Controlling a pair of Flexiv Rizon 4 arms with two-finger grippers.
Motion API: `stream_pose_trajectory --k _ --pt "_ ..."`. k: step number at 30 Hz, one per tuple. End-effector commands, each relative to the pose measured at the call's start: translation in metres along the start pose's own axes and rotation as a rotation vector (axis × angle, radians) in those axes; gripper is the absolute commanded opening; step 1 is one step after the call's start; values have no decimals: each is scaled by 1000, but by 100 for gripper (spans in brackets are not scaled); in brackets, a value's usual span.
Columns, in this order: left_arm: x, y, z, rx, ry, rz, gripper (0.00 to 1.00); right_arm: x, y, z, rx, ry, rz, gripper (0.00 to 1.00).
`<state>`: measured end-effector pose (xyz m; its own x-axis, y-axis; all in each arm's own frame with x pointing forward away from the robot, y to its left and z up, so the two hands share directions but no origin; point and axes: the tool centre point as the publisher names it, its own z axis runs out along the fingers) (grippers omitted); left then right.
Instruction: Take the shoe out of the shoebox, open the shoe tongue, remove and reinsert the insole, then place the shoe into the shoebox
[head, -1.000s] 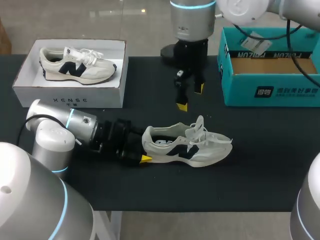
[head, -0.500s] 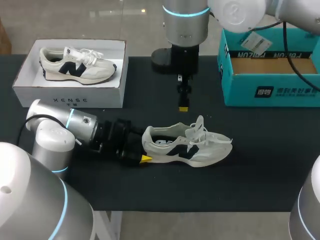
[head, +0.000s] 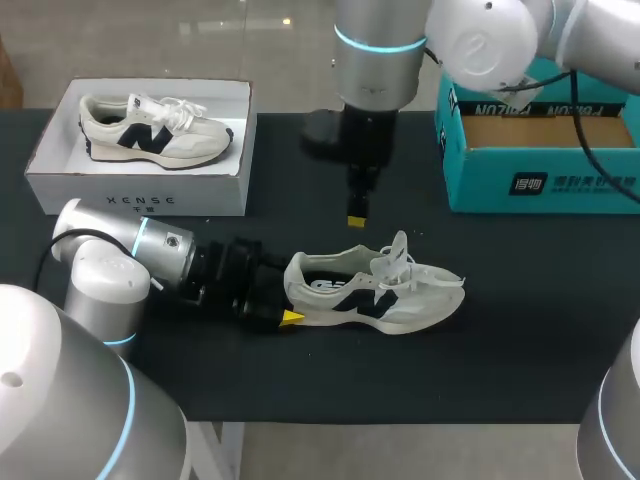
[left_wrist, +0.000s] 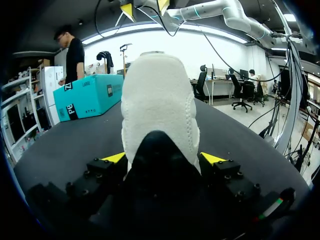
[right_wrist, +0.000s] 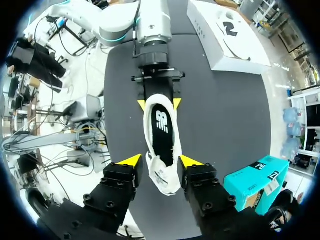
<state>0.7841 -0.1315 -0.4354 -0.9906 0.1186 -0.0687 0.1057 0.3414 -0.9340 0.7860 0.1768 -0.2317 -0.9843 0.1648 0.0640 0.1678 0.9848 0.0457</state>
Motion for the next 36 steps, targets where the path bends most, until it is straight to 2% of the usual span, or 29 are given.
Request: stream_pose_trajectory --k 1,8,11,19,31,36 --pt "2 3 4 -1 -2 1 0 2 7 14 4 9 30 0" --pt "2 3 4 -1 -2 1 0 11 12 44 -8 75 46 0" --pt "2 3 4 -1 -2 1 0 16 14 55 -30 83 40 0" --pt "2 3 4 -1 -2 1 0 20 18 77 -16 77 28 0" --pt "2 3 4 -1 -2 1 0 15 2 101 74 31 95 0" --pt "2 3 4 -1 -2 1 0 6 -8 110 75 21 113 0"
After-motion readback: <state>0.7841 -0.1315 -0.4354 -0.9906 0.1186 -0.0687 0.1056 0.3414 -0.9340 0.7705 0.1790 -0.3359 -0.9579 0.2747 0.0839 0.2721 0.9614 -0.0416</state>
